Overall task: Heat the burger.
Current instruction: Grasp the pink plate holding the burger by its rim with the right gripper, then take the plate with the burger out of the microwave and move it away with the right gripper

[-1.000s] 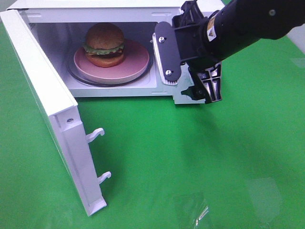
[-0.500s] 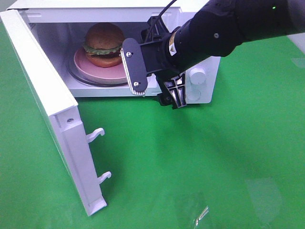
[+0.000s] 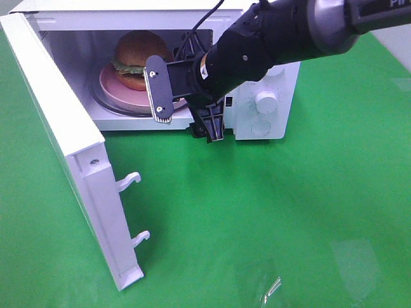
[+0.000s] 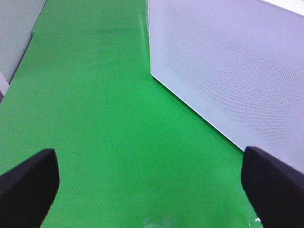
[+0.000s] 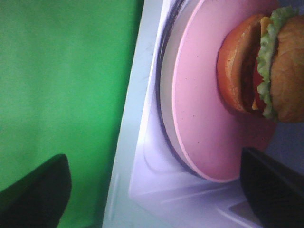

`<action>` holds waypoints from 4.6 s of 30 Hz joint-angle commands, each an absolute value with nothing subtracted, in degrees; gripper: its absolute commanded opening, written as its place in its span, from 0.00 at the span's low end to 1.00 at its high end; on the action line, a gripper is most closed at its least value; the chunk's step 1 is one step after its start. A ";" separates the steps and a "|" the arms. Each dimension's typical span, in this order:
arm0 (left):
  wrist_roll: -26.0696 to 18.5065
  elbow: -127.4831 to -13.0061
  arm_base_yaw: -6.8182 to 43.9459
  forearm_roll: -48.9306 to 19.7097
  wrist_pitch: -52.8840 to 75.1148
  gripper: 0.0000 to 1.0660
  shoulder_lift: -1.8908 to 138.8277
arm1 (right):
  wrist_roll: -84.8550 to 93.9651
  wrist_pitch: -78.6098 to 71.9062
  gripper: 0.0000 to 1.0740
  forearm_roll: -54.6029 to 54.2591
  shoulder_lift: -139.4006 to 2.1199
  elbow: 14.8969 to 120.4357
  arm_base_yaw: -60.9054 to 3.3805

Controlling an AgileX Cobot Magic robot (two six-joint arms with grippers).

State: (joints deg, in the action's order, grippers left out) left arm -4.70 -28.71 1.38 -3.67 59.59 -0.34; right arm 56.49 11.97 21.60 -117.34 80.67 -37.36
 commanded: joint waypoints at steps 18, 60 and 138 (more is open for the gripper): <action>-4.81 -28.53 1.32 -4.01 59.30 0.91 -1.32 | 54.03 17.42 0.85 18.62 -130.52 98.95 -37.30; -4.81 -28.53 1.32 -3.50 59.36 0.91 -1.32 | 54.55 18.45 0.00 6.70 -137.85 106.68 -35.70; -4.81 -28.53 1.32 -3.38 59.36 0.91 -1.32 | 97.86 4.81 0.00 -6.93 -97.29 53.74 -34.43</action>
State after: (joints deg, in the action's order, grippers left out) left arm -4.70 -28.71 1.38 -3.50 59.59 -0.34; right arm 100.15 9.05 -5.50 -100.32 54.72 -34.72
